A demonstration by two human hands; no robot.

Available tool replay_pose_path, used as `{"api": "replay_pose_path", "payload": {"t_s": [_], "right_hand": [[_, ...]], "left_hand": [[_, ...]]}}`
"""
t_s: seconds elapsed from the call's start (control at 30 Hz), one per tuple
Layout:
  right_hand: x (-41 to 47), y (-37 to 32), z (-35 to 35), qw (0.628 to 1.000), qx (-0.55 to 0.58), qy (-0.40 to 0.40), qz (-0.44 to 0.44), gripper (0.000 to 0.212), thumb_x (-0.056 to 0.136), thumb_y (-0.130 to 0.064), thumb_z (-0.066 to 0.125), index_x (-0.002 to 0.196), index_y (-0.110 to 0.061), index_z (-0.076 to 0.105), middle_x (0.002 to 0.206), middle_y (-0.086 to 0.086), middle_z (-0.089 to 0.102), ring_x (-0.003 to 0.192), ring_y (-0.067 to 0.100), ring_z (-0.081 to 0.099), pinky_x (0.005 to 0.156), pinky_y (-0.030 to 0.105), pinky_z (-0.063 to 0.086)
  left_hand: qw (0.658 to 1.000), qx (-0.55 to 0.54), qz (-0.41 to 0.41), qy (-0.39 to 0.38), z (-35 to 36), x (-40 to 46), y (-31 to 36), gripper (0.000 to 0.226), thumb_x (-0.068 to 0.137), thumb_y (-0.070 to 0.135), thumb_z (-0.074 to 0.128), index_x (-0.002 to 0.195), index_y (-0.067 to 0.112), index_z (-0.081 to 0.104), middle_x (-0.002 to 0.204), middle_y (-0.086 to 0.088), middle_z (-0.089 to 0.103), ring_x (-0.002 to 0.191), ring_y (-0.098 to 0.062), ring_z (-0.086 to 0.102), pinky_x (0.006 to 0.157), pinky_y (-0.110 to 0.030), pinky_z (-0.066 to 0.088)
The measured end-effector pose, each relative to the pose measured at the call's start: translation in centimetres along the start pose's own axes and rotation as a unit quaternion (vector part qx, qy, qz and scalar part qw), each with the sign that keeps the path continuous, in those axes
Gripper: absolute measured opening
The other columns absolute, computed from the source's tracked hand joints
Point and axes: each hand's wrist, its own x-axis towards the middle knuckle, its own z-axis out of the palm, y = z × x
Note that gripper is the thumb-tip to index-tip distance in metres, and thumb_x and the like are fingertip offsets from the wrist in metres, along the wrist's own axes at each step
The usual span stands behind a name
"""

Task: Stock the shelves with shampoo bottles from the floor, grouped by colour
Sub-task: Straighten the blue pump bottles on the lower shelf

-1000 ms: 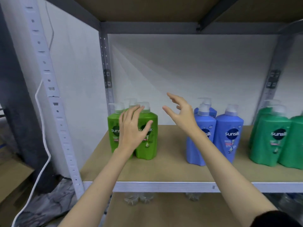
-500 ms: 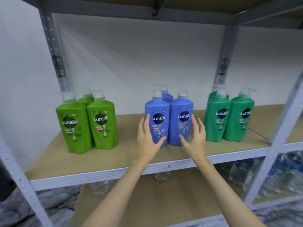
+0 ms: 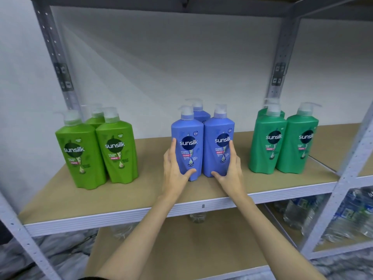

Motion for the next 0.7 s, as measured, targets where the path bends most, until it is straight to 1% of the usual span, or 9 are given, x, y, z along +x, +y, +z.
{"api": "replay_pose_path", "payload": {"t_s": [0.03, 0.07, 0.17, 0.27, 0.33, 0.43, 0.5, 0.63, 0.7], "right_hand": [[0.2, 0.0, 0.1, 1.000, 0.010, -0.004, 0.005, 0.114, 0.070, -0.004, 0.077, 0.140, -0.046, -0.002, 0.132, 0.004, 0.039, 0.122, 0.015, 0.043, 0.089, 0.017, 0.033], [0.4, 0.0, 0.1, 1.000, 0.019, -0.007, 0.009, 0.114, 0.070, -0.002, 0.077, 0.141, -0.044, -0.001, 0.133, 0.004, 0.038, 0.123, 0.015, 0.042, 0.090, 0.018, 0.033], [0.9, -0.1, 0.2, 0.999, 0.036, -0.019, 0.017, 0.112, 0.070, 0.000, 0.075, 0.145, -0.039, 0.002, 0.135, 0.003, 0.036, 0.125, 0.015, 0.040, 0.092, 0.020, 0.033], [1.2, 0.0, 0.4, 0.999, 0.042, -0.021, 0.024, 0.111, 0.070, 0.001, 0.075, 0.145, -0.039, 0.003, 0.136, 0.002, 0.036, 0.125, 0.014, 0.040, 0.093, 0.021, 0.033], [1.4, 0.0, 0.5, 0.998, 0.047, -0.021, 0.025, 0.112, 0.070, 0.001, 0.075, 0.144, -0.040, 0.003, 0.136, 0.002, 0.036, 0.126, 0.014, 0.040, 0.093, 0.022, 0.033], [1.7, 0.0, 0.7, 0.998, 0.050, -0.017, 0.027, 0.112, 0.069, 0.001, 0.076, 0.144, -0.041, 0.004, 0.136, 0.002, 0.036, 0.126, 0.014, 0.040, 0.093, 0.023, 0.034], [1.8, 0.1, 0.8, 0.998, 0.048, -0.017, 0.026, 0.112, 0.069, 0.000, 0.076, 0.144, -0.040, 0.005, 0.136, 0.002, 0.036, 0.125, 0.014, 0.039, 0.093, 0.022, 0.034], [2.0, 0.2, 0.9, 0.998, 0.048, -0.021, 0.025, 0.112, 0.068, 0.000, 0.077, 0.144, -0.039, 0.005, 0.136, 0.003, 0.035, 0.125, 0.012, 0.039, 0.094, 0.021, 0.033], [2.1, 0.2, 1.0, 0.998, 0.048, -0.023, 0.025, 0.112, 0.068, 0.000, 0.077, 0.144, -0.040, 0.004, 0.135, 0.003, 0.035, 0.125, 0.013, 0.039, 0.095, 0.022, 0.033]], "left_hand": [[1.000, 0.001, -0.001, 0.000, 0.0, 0.1, -0.1, 0.104, 0.069, 0.013, 0.079, 0.139, 0.045, 0.009, 0.133, 0.010, 0.028, 0.116, 0.023, 0.025, 0.094, 0.002, 0.023], [1.000, 0.002, -0.002, 0.001, 0.1, 0.2, -0.2, 0.104, 0.069, 0.013, 0.079, 0.139, 0.043, 0.009, 0.133, 0.011, 0.028, 0.115, 0.024, 0.025, 0.094, 0.002, 0.023], [1.000, 0.006, -0.012, 0.007, 0.3, 0.4, 0.1, 0.104, 0.069, 0.012, 0.079, 0.138, 0.045, 0.008, 0.132, 0.011, 0.028, 0.118, 0.012, 0.028, 0.098, -0.012, 0.026], [1.000, 0.007, -0.013, 0.015, 0.5, 0.6, 0.2, 0.103, 0.069, 0.010, 0.079, 0.136, 0.046, 0.009, 0.130, 0.010, 0.028, 0.120, 0.002, 0.030, 0.100, -0.020, 0.029], [1.000, 0.007, -0.010, 0.017, 0.5, 0.7, 0.1, 0.103, 0.069, 0.010, 0.078, 0.135, 0.048, 0.010, 0.129, 0.009, 0.028, 0.120, 0.001, 0.031, 0.101, -0.022, 0.030], [1.000, 0.007, -0.012, 0.014, 0.5, 0.9, 0.1, 0.102, 0.069, 0.010, 0.078, 0.134, 0.049, 0.009, 0.134, 0.003, 0.030, 0.121, 0.001, 0.031, 0.100, -0.021, 0.029], [1.000, 0.008, -0.016, 0.014, 0.5, 1.1, 0.1, 0.100, 0.069, 0.009, 0.078, 0.136, 0.044, 0.011, 0.138, -0.001, 0.030, 0.120, 0.002, 0.030, 0.099, -0.018, 0.029], [1.000, 0.004, -0.017, 0.016, 0.7, 1.5, -0.4, 0.099, 0.069, 0.007, 0.078, 0.138, 0.037, 0.014, 0.138, -0.002, 0.030, 0.114, 0.013, 0.027, 0.089, 0.006, 0.022], [1.000, -0.001, -0.022, 0.015, 0.7, 1.7, -0.7, 0.100, 0.069, 0.006, 0.078, 0.139, 0.036, 0.013, 0.137, -0.001, 0.030, 0.114, 0.013, 0.028, 0.087, 0.009, 0.022]]}}
